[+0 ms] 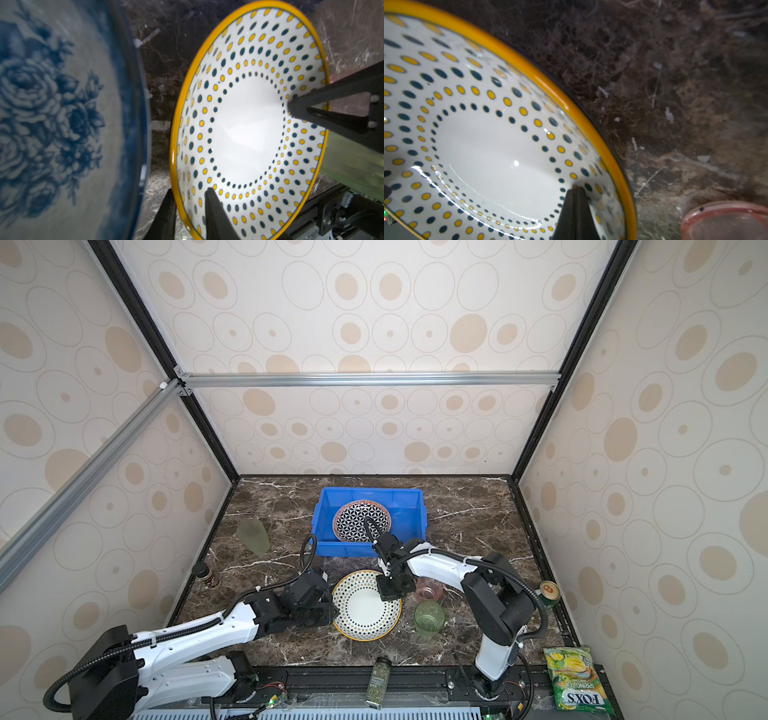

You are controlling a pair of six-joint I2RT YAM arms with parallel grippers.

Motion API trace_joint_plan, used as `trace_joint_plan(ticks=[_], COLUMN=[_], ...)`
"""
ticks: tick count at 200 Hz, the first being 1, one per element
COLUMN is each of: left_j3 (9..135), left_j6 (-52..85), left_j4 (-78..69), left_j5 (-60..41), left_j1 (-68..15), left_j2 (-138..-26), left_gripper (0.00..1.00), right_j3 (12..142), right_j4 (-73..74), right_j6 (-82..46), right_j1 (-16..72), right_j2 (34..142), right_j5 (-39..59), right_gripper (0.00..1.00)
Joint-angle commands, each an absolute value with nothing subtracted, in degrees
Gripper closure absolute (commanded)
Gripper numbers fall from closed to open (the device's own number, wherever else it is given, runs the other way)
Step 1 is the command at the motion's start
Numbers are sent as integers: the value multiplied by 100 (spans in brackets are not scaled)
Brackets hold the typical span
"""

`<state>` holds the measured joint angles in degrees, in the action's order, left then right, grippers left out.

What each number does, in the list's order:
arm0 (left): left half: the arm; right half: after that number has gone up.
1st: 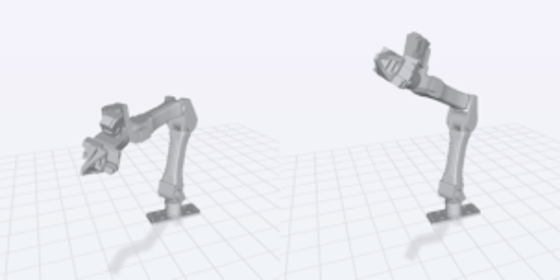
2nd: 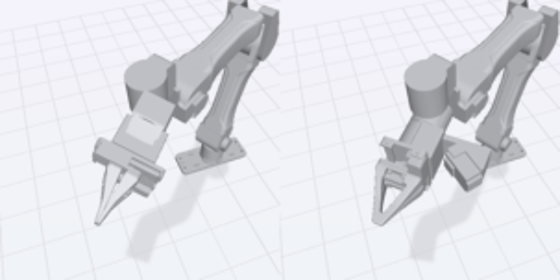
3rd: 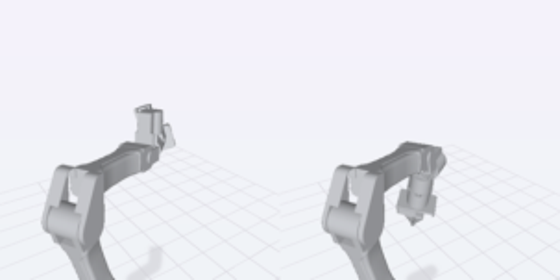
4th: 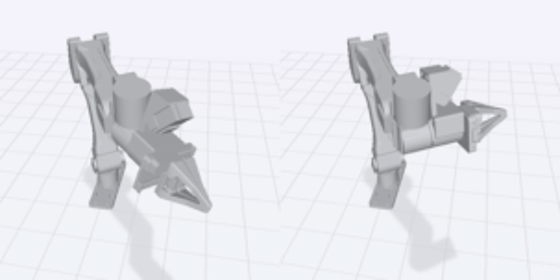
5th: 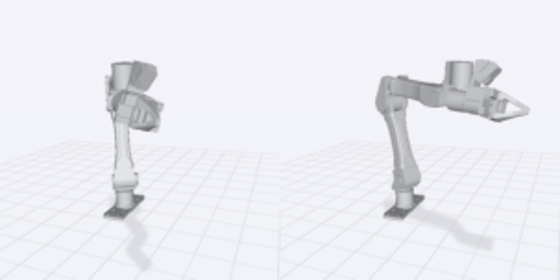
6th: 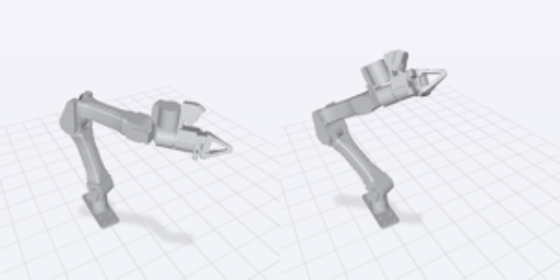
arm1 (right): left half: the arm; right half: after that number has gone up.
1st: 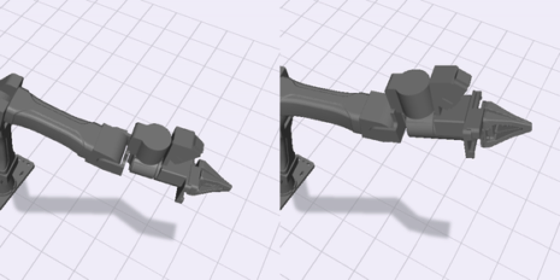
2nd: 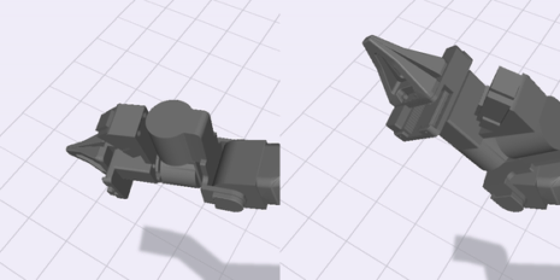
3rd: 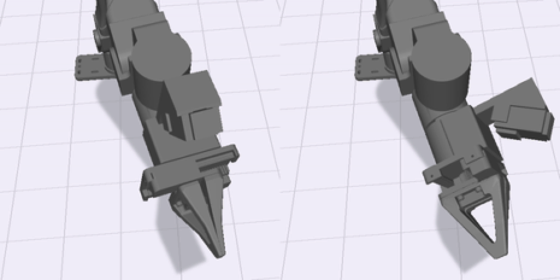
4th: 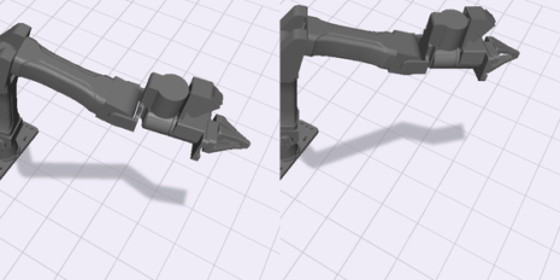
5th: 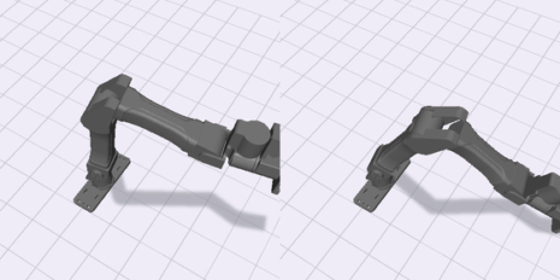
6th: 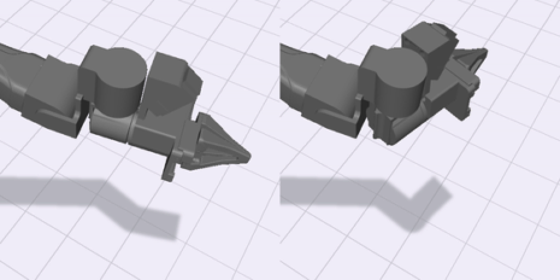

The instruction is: Place the mixed dishes into the plastic bin

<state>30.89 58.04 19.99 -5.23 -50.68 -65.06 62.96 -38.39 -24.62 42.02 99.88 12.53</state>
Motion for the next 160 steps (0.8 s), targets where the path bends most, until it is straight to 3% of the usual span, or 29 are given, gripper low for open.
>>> trace_joint_plan(ticks=[1, 9, 79, 160], left_j3=[3180, 3213, 3608, 3917], left_j6=[5875, 5868, 5742, 5580], left_j4=[1293, 1361, 2067, 2506], left_j5=[-638, -596, -108, 104], left_j1=[-5063, -5063, -5060, -5055], left_j2=[-6646, -6701, -6465, -6370], left_gripper=[93, 100, 100, 100], right_j3=[6123, 6126, 6292, 6631], right_j4=[-3832, -3832, -3987, -4327], right_j6=[-2518, -2521, -2495, -2452], right_j1=[4254, 4259, 4265, 4263], right_j2=[10188, 10186, 9856, 9263], right_j5=[1226, 1225, 1182, 974], right_gripper=[100, 100, 100, 82])
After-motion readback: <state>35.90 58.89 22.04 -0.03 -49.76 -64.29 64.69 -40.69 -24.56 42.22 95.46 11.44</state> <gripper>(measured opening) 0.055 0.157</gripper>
